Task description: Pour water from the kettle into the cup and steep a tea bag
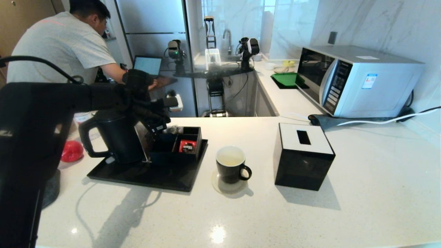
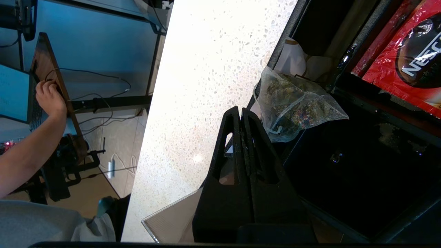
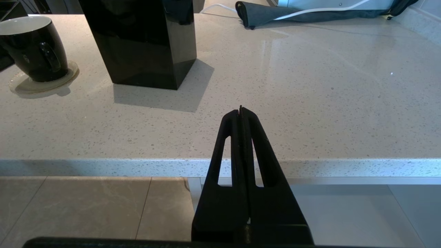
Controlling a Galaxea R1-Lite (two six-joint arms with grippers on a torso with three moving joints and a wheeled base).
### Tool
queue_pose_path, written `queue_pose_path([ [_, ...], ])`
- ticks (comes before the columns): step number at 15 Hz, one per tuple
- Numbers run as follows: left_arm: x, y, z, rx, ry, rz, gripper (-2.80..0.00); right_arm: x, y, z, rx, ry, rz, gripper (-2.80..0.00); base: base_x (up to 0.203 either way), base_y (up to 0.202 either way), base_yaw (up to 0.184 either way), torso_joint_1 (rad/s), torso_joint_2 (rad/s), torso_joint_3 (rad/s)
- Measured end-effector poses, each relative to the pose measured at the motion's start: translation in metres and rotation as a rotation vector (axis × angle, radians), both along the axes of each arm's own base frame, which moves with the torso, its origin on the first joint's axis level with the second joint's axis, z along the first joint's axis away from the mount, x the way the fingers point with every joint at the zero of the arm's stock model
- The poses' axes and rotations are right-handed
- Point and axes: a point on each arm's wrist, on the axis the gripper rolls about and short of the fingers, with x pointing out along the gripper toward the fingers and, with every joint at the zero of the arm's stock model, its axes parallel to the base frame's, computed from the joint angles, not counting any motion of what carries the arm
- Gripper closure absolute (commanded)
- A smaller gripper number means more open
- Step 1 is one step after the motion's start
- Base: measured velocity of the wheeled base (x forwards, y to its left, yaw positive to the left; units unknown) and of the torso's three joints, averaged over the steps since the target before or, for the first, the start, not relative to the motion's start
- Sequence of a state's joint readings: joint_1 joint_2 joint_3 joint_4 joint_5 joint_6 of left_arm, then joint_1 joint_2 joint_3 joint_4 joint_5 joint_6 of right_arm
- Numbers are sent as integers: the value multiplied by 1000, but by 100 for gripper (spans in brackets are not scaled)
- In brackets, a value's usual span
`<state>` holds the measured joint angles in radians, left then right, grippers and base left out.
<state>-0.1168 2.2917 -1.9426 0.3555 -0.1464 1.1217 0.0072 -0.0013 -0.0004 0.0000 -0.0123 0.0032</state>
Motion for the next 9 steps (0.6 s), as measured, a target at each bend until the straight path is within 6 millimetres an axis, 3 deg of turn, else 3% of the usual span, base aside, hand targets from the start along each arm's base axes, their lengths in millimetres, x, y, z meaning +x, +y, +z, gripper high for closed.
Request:
queue_pose_path([
  [9,-1,1,3,-1,-7,1,0,0,0,0,0,0,0,0,0,0,0,0,0,0],
])
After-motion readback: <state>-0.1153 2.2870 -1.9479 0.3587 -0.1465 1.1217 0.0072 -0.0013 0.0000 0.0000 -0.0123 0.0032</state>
